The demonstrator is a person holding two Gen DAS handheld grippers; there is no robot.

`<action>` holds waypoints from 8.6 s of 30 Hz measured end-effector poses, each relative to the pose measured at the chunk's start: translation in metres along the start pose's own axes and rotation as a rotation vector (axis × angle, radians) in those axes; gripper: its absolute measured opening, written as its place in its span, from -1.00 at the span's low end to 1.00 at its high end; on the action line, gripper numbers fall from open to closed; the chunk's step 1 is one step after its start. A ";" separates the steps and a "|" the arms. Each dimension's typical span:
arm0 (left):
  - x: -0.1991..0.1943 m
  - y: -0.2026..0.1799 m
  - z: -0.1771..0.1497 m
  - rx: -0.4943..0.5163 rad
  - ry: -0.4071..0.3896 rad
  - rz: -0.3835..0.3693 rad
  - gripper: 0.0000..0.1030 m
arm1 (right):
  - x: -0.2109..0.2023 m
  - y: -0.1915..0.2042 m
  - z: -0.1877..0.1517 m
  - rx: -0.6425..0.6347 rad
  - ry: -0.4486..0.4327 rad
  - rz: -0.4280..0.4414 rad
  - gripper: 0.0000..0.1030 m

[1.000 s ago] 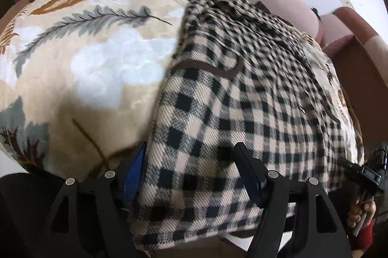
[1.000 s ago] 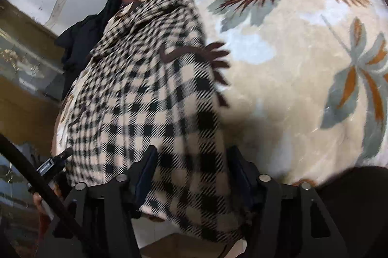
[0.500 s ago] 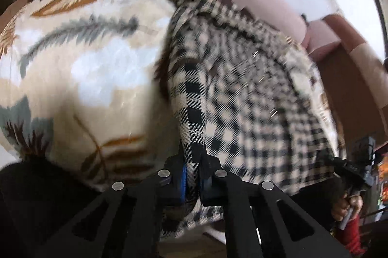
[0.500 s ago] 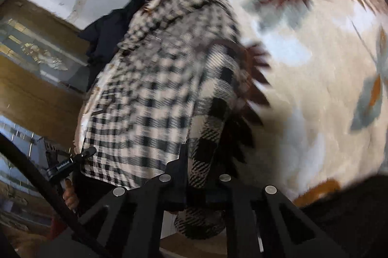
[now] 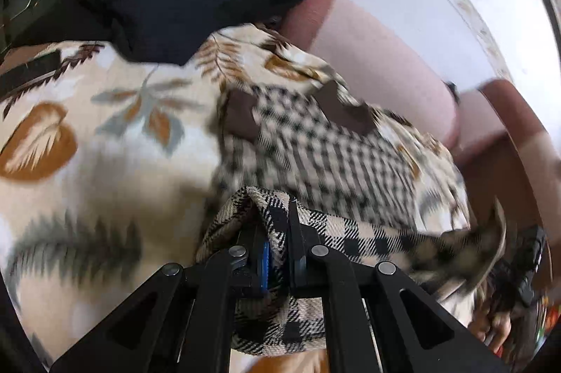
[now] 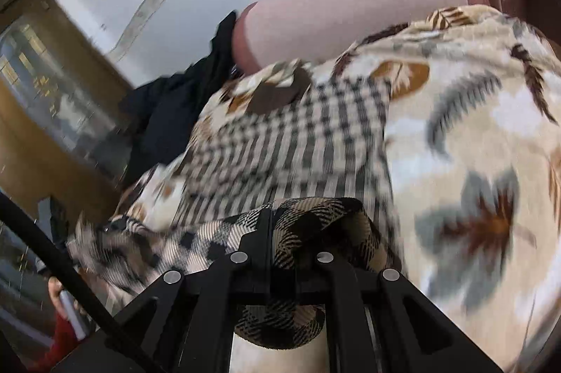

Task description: Fold large clothes

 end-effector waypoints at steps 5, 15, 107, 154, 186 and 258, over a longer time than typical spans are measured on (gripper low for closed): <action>0.049 0.013 0.068 -0.083 0.014 0.052 -0.87 | 0.055 -0.030 0.056 0.081 0.005 -0.053 -0.81; 0.107 0.032 0.122 -0.203 0.058 -0.003 -0.85 | 0.102 -0.086 0.100 0.208 0.033 0.007 -0.75; 0.052 0.029 -0.022 -0.132 0.016 -0.132 -0.85 | 0.043 -0.067 -0.013 0.433 0.000 0.147 -0.75; 0.075 0.020 -0.075 0.119 0.008 0.193 -0.13 | -0.039 -0.087 -0.088 0.122 0.041 -0.071 -0.32; 0.015 0.133 -0.085 -0.084 0.012 0.492 0.03 | 0.035 0.077 -0.089 -0.246 0.084 -0.250 -0.30; 0.139 -0.260 0.001 0.405 0.207 -0.033 -0.82 | 0.005 0.112 -0.110 -0.498 -0.149 -0.429 -0.88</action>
Point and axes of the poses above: each gripper's, at about its wrist camera, not at the fingertips, and x roughly the way its jaws point, y to its left, z to its top, the point moved 8 cm from there along x, roughly the way its jaws point, and after that the axes turned 10 degrees about y, right-handed, at the moved point
